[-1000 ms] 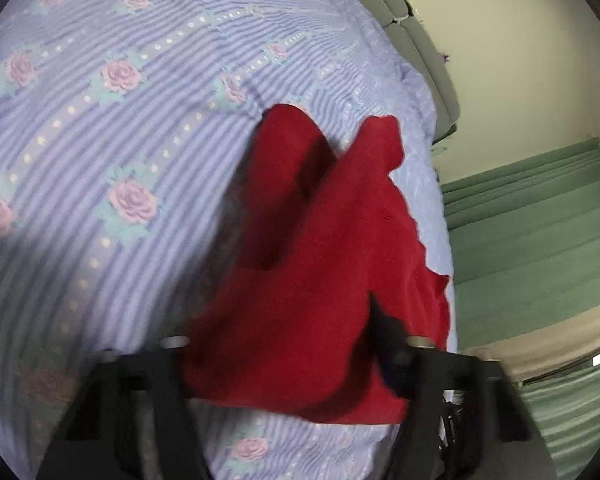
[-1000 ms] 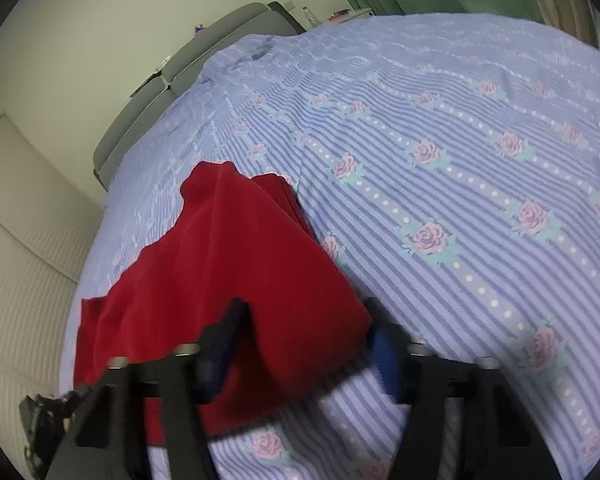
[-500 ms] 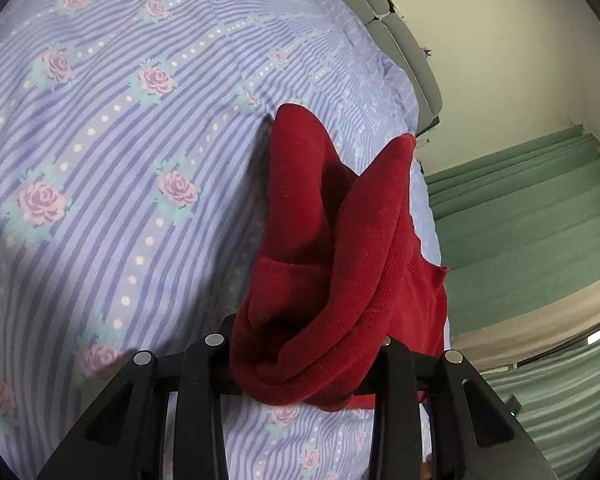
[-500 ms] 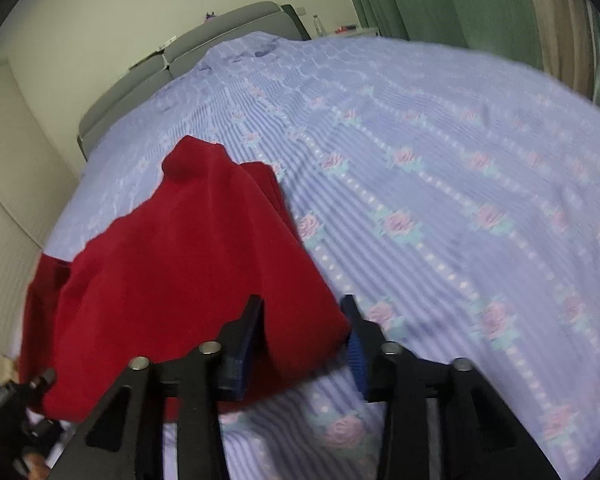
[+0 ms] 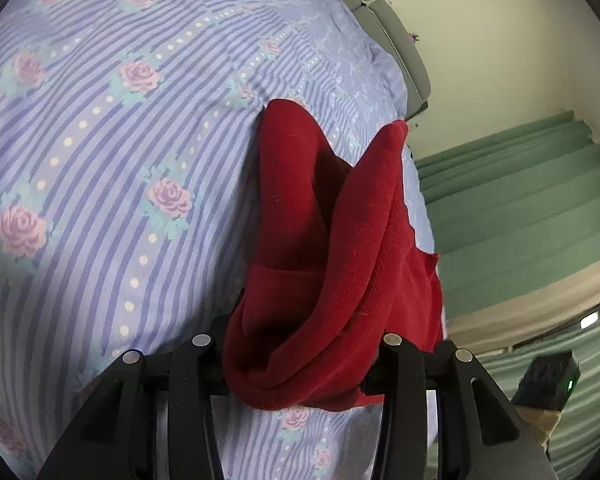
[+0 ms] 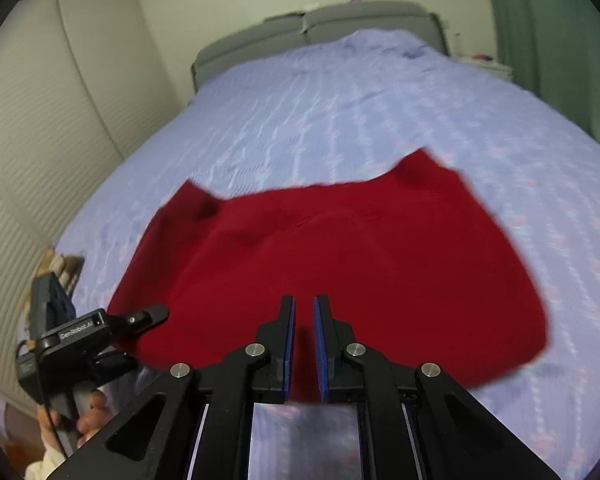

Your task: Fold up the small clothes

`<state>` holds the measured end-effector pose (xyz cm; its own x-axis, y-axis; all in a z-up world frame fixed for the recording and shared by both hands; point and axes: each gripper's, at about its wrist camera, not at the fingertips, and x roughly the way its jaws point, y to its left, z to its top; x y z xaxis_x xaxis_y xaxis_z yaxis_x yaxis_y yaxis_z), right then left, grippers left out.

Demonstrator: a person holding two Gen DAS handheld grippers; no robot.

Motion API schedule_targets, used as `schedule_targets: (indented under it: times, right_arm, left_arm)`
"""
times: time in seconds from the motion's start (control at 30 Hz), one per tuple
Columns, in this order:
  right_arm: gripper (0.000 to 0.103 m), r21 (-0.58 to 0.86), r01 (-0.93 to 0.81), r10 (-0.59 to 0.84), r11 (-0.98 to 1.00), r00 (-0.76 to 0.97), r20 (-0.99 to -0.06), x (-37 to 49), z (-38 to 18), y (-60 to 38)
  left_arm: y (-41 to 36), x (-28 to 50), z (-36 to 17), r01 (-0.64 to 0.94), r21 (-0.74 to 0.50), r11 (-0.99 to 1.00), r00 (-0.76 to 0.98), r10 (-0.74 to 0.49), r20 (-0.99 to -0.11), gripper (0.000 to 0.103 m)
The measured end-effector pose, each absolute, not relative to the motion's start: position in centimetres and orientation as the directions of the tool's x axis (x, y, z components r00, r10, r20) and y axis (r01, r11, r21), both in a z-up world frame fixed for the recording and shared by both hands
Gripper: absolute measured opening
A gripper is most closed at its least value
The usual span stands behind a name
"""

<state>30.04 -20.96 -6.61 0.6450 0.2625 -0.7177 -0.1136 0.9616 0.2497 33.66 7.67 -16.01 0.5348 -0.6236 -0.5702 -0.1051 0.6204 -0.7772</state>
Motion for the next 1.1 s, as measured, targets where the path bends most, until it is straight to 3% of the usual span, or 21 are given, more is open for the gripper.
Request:
schedule_targets:
  times: [0.17, 0.43, 0.67, 0.8, 1.1]
  right_arm:
    - [0.008, 0.263, -0.098, 0.270, 0.960, 0.577, -0.771, 32.8, -9.5, -20.5]
    - [0.008, 0.320, -0.127, 0.338, 0.939, 0.528, -0.779, 33.4, -12.2, -20.2]
    - [0.004, 0.437, -0.137, 0.445, 0.889, 0.483, -0.754, 35.4, -13.4, -22.1]
    - [0.004, 0.540, -0.148, 0.534, 0.829, 0.499, -0.682, 34.2, -11.6, -26.1]
    - [0.004, 0.588, -0.087, 0.515, 0.804, 0.597, -0.615, 32.3, -9.6, -36.6]
  left_arm:
    - [6.9, 34.1, -13.6, -0.048, -0.727, 0.684, 0.533, -0.598, -0.598, 0.035]
    - [0.6, 33.7, -5.3, 0.224, -0.554, 0.802, 0.581, -0.566, -0.585, 0.032]
    - [-4.9, 34.5, -2.6, 0.326, -0.458, 0.827, 0.570, -0.558, -0.602, 0.032]
    - [-7.6, 34.5, -0.9, 0.381, -0.412, 0.828, 0.578, -0.561, -0.593, 0.032]
    - [-17.2, 33.3, -2.0, 0.477, -0.302, 0.825, 0.540, -0.547, -0.640, 0.032]
